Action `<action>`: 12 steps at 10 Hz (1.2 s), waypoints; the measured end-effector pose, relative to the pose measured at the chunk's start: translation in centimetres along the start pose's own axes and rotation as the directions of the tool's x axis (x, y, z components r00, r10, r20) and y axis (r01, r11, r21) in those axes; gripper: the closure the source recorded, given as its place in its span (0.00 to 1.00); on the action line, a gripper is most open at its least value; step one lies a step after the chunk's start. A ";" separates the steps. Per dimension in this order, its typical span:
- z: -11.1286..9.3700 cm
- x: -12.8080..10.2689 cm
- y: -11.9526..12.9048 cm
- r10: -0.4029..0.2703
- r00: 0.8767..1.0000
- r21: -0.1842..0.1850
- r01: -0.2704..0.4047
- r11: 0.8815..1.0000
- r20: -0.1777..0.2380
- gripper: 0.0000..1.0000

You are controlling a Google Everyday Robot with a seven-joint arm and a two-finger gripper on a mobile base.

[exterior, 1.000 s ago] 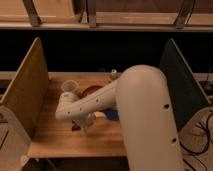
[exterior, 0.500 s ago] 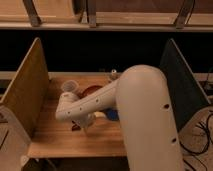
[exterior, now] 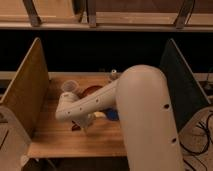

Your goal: Wipe the white sponge on the table

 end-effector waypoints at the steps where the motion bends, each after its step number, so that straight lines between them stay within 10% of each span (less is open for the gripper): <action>1: 0.0 0.0 -0.1 0.000 1.000 0.002 0.000 1.000 0.003 0.20; 7: 1.3 1.7 -8.0 0.176 0.978 0.014 -0.179 0.984 0.115 0.20; 12: 1.3 1.9 -8.4 0.192 0.973 0.004 -0.194 0.981 0.128 0.20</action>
